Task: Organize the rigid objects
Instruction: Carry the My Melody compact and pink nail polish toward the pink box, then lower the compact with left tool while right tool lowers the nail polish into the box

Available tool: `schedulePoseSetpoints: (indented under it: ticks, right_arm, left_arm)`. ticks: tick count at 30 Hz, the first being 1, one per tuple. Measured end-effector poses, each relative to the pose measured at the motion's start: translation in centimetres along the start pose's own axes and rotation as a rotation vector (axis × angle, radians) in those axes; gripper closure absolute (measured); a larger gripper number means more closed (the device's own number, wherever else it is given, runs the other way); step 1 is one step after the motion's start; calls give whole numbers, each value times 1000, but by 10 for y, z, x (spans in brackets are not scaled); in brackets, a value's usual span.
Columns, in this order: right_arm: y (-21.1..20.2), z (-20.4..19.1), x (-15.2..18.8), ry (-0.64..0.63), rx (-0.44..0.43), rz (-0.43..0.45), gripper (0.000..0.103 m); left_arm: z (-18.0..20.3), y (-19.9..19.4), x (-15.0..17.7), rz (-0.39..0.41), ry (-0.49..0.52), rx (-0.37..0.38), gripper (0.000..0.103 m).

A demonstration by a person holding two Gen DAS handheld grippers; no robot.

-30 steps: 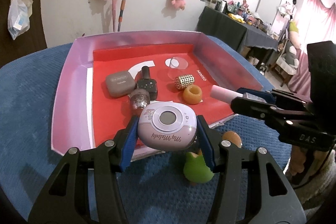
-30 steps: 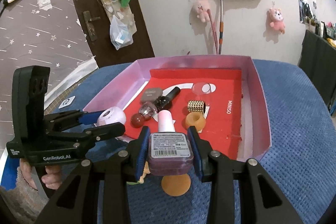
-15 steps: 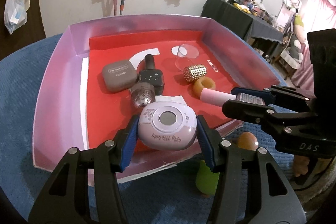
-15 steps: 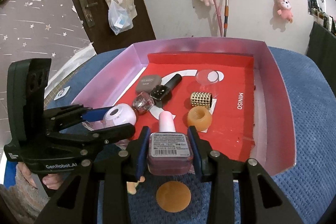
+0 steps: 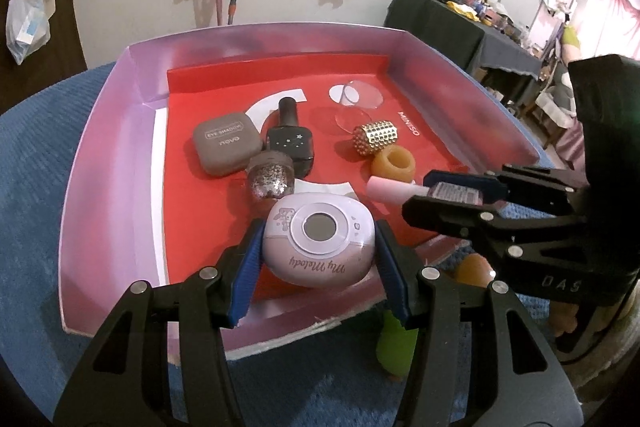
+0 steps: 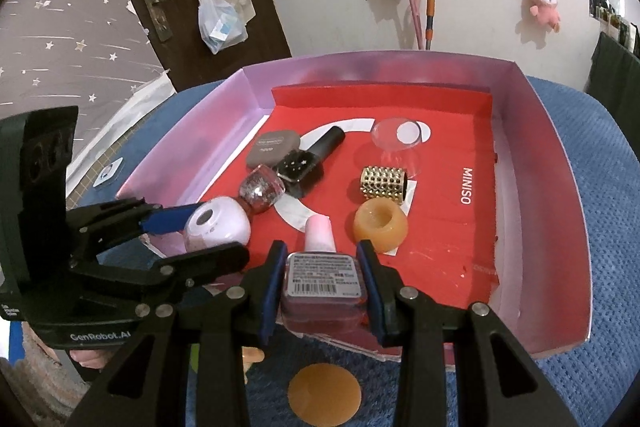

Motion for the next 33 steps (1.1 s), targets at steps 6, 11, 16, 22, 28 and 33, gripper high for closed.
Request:
schedulePoseSetpoints:
  ticks: [6,11,16,22,28,33]
  right_arm:
    - [4,4,1,10,10,-10,65]
    - [4,4,2,10,9,-17,65]
    - [4,6,2,8,12,-21,65]
    - [4,5,2,4,24,-20,65]
    - [9,7,0,4,33,-20,65]
    - [13,11,-3,-11,70,-8,65]
  left_arm:
    - [0,0,-3,-21,-13,62,52]
    - [5,3,2,-54,-7,123,52]
    - [-2,10,0,-57,-22,74,52]
    - [-24,26,-4,-65,-67,-50,52]
    - [-23,31,-8,-59,-65,-67,52]
    - [-22,35,-11,-46,-70,-119,52]
Point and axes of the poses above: each gripper's, at about its wrist camera, not at the fingertips, and y roughly the way its jaws point, z to its right, x to its underside, the point moved 4 cm from there along y, roughly the way its jaws point, and after that the axes turned 13 degrees about -x, right-handed, at the moved point
